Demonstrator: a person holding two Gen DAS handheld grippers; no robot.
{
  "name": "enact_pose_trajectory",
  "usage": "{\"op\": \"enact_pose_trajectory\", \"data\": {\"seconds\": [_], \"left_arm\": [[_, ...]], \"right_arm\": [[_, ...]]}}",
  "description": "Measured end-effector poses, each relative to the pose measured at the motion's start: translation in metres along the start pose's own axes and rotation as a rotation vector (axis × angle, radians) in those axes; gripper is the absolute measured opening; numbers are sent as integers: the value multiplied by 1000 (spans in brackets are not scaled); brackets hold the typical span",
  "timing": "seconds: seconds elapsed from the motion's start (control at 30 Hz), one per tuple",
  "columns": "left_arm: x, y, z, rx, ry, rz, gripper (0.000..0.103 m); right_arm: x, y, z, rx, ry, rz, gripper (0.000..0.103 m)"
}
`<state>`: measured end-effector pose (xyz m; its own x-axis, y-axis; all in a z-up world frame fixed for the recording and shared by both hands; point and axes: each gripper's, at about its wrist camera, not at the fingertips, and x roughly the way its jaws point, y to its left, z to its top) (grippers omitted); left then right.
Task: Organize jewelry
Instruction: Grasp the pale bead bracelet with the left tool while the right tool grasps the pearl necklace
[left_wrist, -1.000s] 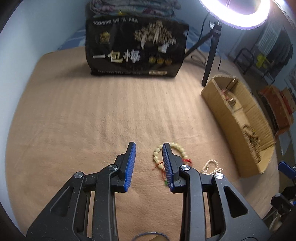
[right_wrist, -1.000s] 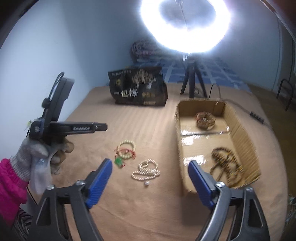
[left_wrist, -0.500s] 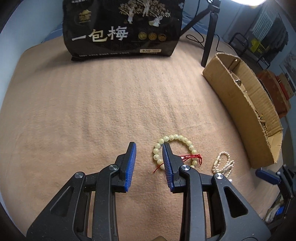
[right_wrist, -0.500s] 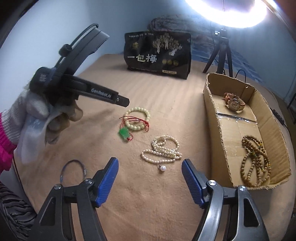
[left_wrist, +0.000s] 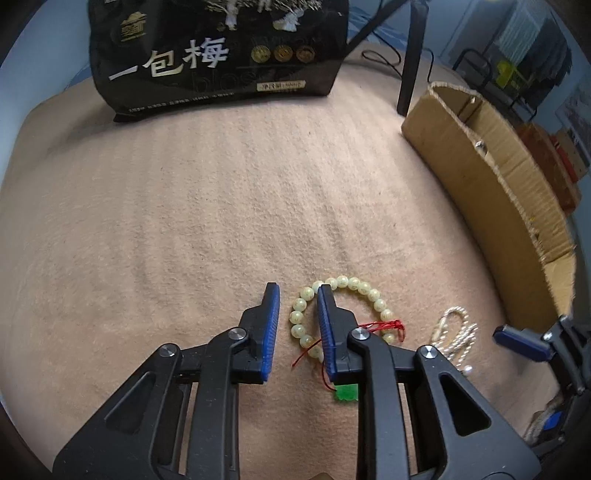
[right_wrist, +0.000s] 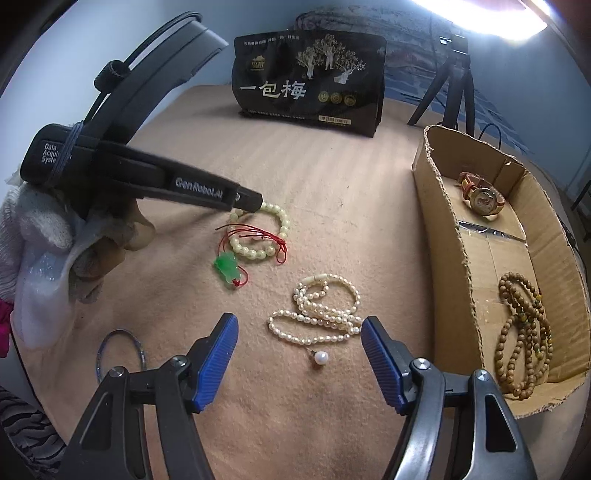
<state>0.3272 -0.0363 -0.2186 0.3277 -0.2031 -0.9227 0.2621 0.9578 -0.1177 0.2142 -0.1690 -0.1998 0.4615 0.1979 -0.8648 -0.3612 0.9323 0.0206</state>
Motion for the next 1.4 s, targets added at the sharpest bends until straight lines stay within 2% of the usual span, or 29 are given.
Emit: {"op": "enact_pose_trajectory", "data": {"seconds": [0.07,0.17,0.63,0.7,0.77,0.87,0.9,0.97,1.4], "left_arm": [[4,-2,0,12,2,18,15],[6,-4,0,25,-4,32,8],[7,1,0,20,-17,26,7],[6,1,-1,16,-19,25,7],[5,2,0,7,-20,22,6],[2,3,-1,-4,-22,25,6],[0,3,-1,-7,-24,26,5],[-4,3,-1,-12,-30,25,5],[-58,8,-4,-69,-127,1,5]], "right_arm": [[4,1,1,-1,6,-7,71],[11,2,3,4,19,-20,71],[41,-5,5,36,73,-87,70],[43,-4,7,37,73,-82,64],[43,-5,7,55,68,-53,45],[41,-9,8,81,60,-26,25],[41,-10,8,84,57,-20,21],[40,-9,8,80,52,-17,9],[12,-6,19,77,-28,17,7]]}}
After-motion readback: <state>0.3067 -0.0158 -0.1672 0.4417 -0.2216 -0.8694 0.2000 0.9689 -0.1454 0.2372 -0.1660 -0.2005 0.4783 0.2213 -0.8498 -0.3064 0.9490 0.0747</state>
